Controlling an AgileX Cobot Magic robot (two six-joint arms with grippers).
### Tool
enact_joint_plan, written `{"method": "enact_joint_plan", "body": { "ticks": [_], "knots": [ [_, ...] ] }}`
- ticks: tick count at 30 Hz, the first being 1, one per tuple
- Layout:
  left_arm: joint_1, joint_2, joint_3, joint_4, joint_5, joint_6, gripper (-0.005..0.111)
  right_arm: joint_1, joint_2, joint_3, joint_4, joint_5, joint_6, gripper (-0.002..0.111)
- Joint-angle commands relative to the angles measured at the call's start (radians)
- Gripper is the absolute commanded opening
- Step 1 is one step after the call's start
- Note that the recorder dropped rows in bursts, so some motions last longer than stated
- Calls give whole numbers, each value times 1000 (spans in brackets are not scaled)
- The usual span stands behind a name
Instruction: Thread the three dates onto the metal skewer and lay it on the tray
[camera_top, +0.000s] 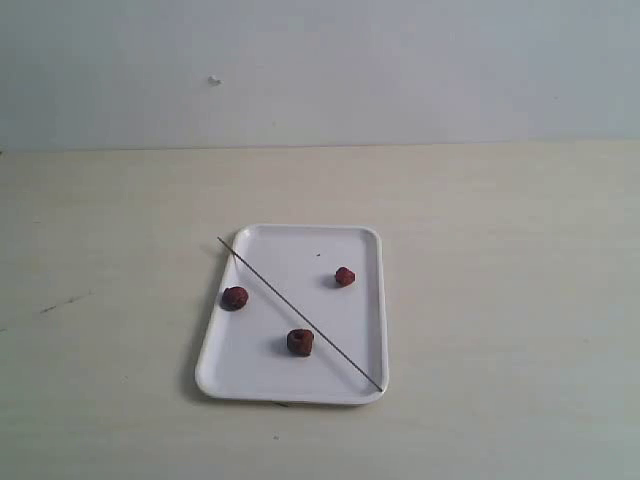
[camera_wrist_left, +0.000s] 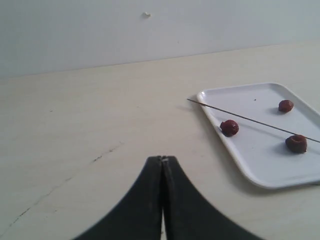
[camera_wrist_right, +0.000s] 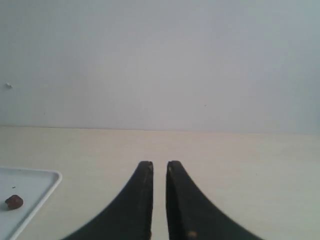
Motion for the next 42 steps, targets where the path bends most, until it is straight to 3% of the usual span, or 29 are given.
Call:
{"method": "enact_joint_plan", "body": {
  "ticks": [1,5,12,18,20,24,29,37,42],
  "knots": [
    [1,-6,3,-2,0,-1,0,-6,-6,2,-8,-20,-11,11],
    [1,-6,3,-2,0,-1,0,-6,-6,2,27,-64,-11,11],
    [1,-6,3,-2,0,-3,0,-6,-6,2,56,-493,64,11],
    [1,-6,3,-2,0,-1,0,-6,-6,-9,70,-837,267,11],
    [1,-6,3,-2,0,-1,0,-6,-6,-51,103,-873,297,11],
    [1,-6,3,-2,0,-1,0,-6,120,-185,176,-772,305,11],
    [1,-6,3,-2,0,-1,0,-6,422,-362,86,-575,305,11],
    [1,-6,3,-2,0,-1,0,-6,993,-714,-23,15,276,11],
    [1,-6,3,-2,0,-1,0,-6,1244,-949,140,375,10,11]
  ]
}}
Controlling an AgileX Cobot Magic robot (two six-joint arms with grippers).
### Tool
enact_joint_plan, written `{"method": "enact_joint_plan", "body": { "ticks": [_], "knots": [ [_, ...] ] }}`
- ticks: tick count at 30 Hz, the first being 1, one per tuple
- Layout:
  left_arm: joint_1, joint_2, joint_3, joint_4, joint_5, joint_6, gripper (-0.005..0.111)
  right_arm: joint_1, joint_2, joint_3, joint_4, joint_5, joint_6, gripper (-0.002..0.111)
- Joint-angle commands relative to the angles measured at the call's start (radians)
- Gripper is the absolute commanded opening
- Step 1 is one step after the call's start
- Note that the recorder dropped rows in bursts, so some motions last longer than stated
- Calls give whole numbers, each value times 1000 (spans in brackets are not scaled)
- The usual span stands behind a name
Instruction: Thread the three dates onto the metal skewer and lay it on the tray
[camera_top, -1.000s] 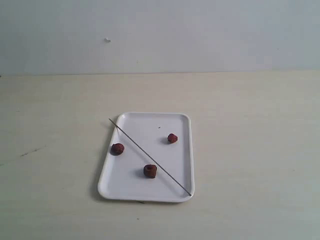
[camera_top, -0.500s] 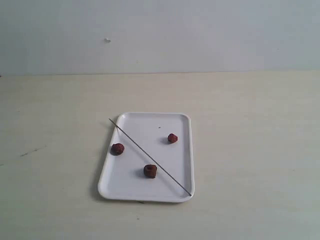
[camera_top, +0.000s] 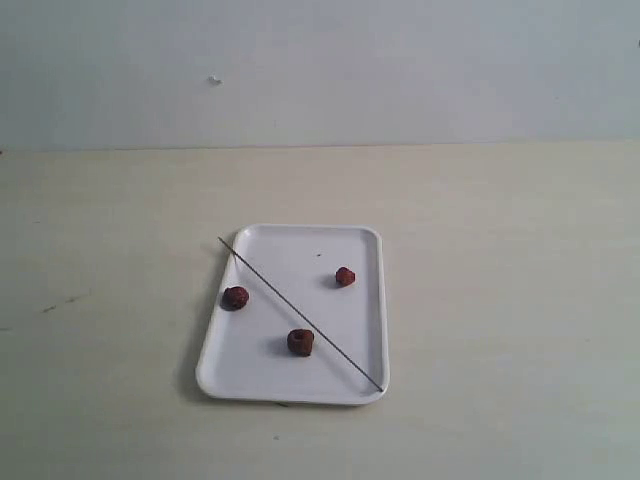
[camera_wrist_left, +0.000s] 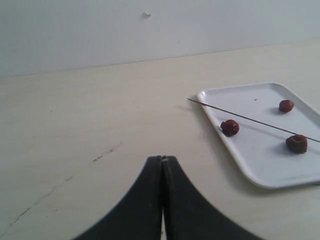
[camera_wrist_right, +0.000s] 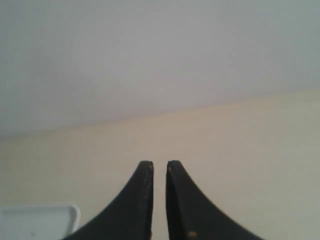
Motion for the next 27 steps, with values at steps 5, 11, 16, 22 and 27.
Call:
{"method": "enact_joint_plan", "body": {
  "ticks": [5,11,16,22,27],
  "knots": [
    [1,-6,3,-2,0,-1,0,18,324,-356,441,585,-506,11],
    [1,-6,3,-2,0,-1,0,191,454,-553,298,844,-467,10],
    [1,-6,3,-2,0,-2,0,338,584,-641,115,972,-397,9],
    [1,-6,3,-2,0,-2,0,451,689,-641,121,972,-401,9],
    [1,-6,3,-2,0,-2,0,483,763,-641,130,972,-401,19]
  ]
}}
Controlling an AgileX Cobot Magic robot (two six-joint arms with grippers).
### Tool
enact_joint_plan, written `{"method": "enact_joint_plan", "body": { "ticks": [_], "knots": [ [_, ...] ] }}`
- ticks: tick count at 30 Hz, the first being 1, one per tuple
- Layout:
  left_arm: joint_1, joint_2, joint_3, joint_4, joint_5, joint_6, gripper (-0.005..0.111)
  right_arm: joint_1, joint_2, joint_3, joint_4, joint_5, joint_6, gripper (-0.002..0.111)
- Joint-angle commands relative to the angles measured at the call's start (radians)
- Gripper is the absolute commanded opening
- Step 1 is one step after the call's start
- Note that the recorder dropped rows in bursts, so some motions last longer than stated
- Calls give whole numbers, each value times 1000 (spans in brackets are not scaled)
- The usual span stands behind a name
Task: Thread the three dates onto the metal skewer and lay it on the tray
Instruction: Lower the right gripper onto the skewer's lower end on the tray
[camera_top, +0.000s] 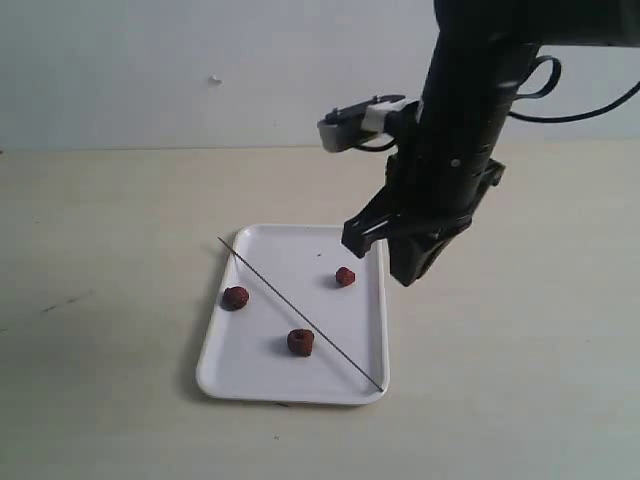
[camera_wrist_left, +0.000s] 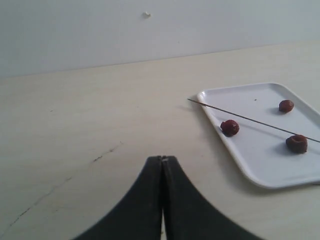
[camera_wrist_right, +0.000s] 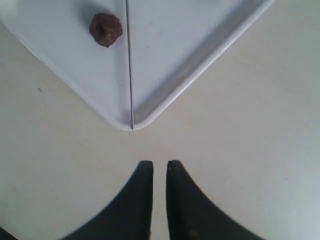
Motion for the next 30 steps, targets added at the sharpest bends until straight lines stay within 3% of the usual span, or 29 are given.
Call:
{"method": "enact_joint_plan", "body": {
  "ticks": [1,7,11,14,19,30],
  "knots": [
    [1,-6,3,-2,0,-2,0,6,40,-8,-4,0,-6,23],
    [1,-6,3,-2,0,-1,0,6,67,-8,74,0,-168,41],
    [1,-6,3,-2,0,-1,0,6,66,-8,187,-50,-381,41],
    [1,-6,3,-2,0,-1,0,12,66,-7,163,-64,-379,41],
    [-6,-6,3,-2,0,-1,0,170,66,7,-132,-199,-169,41],
    [-6,-6,3,-2,0,-1,0,183,66,220,-157,-420,-62,41]
  ]
}}
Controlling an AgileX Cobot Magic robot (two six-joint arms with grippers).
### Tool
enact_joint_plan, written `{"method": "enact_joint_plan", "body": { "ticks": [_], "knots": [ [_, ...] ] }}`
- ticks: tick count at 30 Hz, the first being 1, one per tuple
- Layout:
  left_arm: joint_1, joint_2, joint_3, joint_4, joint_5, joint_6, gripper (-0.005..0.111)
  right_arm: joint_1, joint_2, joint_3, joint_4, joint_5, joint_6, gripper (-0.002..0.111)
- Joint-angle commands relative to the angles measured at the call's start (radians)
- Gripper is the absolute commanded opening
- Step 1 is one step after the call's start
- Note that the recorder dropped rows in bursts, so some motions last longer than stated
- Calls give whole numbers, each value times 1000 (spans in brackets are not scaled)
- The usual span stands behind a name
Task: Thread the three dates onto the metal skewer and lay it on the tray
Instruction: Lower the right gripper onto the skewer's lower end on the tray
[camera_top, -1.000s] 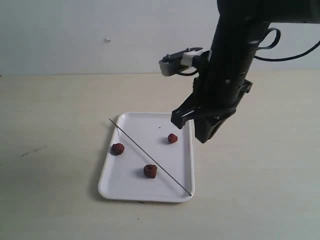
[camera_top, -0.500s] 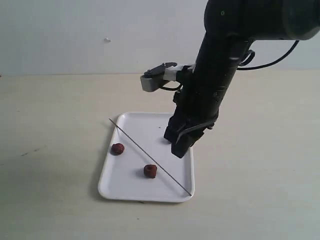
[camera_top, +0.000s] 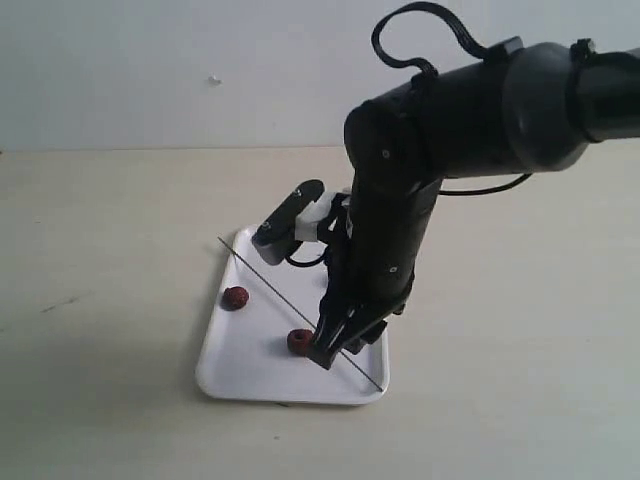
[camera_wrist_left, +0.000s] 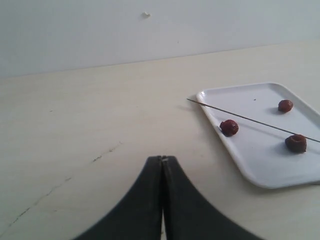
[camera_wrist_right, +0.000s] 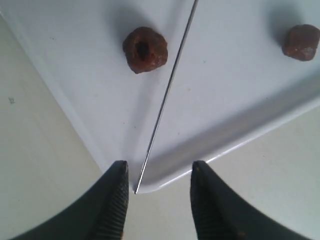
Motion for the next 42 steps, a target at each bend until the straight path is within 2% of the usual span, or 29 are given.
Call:
{"method": "enact_joint_plan", "body": {
  "ticks": [1,8,32,39,42],
  "knots": [
    [-6,-6,3,-2,0,-1,0,2,-2,38,-12,-74,19,41],
    [-6,-6,3,-2,0,-3,0,2,34,44,-12,-134,23,41],
    [-6,-6,3,-2,0,-1,0,2,174,44,6,-163,23,41],
    [-6,-6,3,-2,0,-1,0,2,174,44,6,-161,55,32],
    [-6,-6,3,-2,0,-1,0,2,174,44,6,-161,79,21]
  ]
}}
